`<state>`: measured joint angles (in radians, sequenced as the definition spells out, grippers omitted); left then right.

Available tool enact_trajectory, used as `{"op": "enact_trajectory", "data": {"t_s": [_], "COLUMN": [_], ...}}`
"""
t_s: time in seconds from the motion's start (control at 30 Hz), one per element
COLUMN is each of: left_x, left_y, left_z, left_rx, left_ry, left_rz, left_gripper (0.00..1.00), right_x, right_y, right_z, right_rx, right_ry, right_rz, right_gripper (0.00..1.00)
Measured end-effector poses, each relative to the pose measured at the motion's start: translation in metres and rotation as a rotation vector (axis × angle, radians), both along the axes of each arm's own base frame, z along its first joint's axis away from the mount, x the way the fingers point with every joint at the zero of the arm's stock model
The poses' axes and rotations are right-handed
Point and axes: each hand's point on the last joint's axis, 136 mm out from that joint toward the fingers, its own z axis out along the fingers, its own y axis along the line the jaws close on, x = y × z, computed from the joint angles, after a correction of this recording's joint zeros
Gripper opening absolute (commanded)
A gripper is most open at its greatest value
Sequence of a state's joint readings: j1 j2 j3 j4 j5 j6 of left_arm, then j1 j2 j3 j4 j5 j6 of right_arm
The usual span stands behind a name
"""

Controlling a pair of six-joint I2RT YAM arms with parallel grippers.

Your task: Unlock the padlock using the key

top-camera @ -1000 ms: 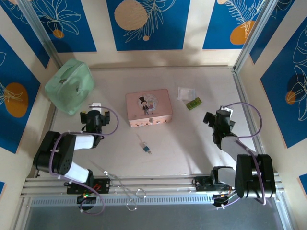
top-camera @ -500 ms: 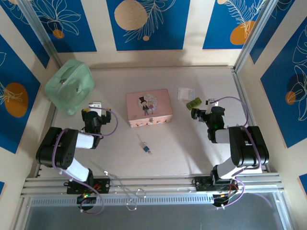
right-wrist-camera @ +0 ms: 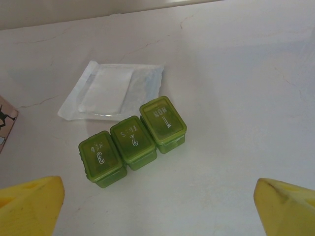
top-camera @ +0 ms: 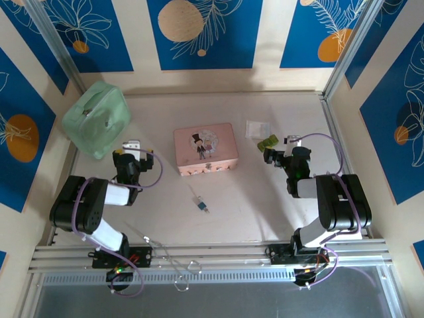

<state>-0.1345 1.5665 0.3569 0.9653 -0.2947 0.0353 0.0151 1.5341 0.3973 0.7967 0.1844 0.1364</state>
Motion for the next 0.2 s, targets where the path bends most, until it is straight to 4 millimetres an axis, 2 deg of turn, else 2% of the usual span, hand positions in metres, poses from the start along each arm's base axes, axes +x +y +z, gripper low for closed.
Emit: {"op": "enact_trajectory", "data": {"t_s": [0.2], "left_x": [0.0000], "left_y": [0.0000], "left_z": [0.0000], "left_rx": [0.000], "left_ry": [0.000], "left_rz": [0.000], "left_gripper": [1.00], "right_x": [0.0000], "right_y": [0.0004], "right_z": [0.0002], "right_rx": [0.006], "right_ry": [0.000], "right_rz": [0.009], "right_gripper": [0.99]}}
